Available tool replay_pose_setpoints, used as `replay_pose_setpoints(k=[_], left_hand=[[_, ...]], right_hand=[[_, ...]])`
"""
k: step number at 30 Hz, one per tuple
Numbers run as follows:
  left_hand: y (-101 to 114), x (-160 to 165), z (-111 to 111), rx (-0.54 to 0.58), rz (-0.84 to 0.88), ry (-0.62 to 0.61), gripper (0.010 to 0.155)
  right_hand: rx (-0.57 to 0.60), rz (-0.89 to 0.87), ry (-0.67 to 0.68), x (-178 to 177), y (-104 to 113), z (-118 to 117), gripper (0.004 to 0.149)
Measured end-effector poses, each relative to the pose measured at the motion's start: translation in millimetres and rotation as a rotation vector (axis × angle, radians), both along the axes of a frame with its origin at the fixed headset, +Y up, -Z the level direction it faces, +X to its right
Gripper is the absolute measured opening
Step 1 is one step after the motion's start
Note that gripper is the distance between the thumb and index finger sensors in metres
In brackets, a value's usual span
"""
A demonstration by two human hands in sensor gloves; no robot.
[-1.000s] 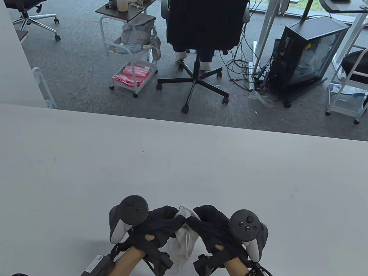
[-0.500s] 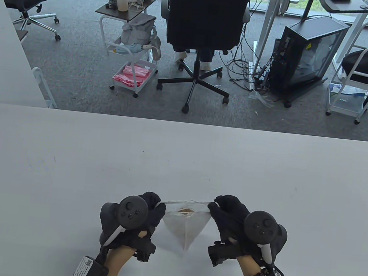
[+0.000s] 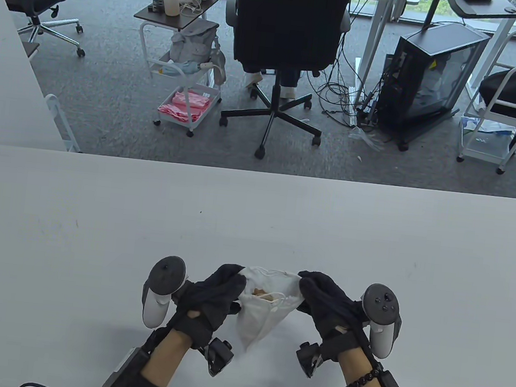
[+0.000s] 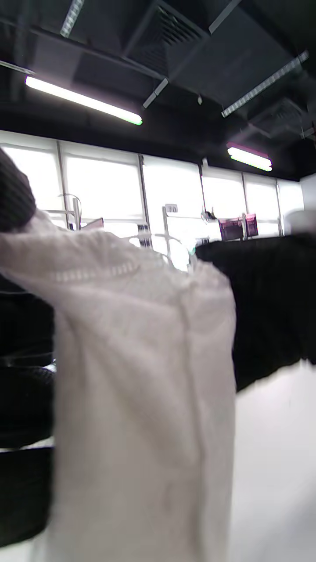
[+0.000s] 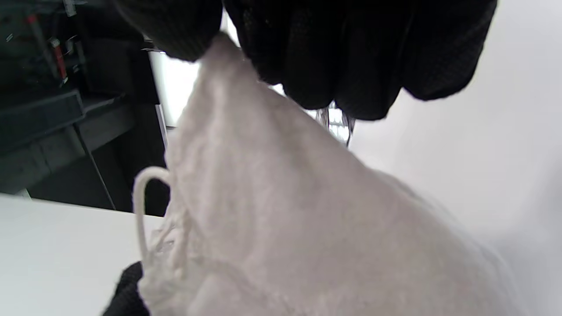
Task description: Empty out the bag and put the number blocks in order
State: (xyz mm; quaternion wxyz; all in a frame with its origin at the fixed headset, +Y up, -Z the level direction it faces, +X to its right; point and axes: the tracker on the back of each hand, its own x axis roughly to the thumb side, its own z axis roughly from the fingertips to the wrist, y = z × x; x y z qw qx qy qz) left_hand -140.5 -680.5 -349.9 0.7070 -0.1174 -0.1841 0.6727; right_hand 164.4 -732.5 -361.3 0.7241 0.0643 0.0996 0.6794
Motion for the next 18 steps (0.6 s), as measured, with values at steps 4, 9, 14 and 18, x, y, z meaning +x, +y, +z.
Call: replay_pose_setpoints(k=[4, 9, 14, 18], left_hand=[[11, 3, -10, 0.038, 0.17, -0.071, 0.039], [9, 12, -12, -0.005, 0.328, -0.166, 0.04], [3, 1, -14, -0.03, 0.294, -0.087, 0.04], [-5, -5, -13, -0.056, 0.262, -0.06, 0.04]], right_hand=[[-0.183, -0.189, 0.213, -10, -39, -11, 0.08], [-0.274, -0.602, 0.568, -46, -63, -12, 0.077], [-0.181, -0.408, 0.377, -33, -58, -17, 0.06], [-0.191, -0.379, 0.247, -21, -53, -17, 0.051]])
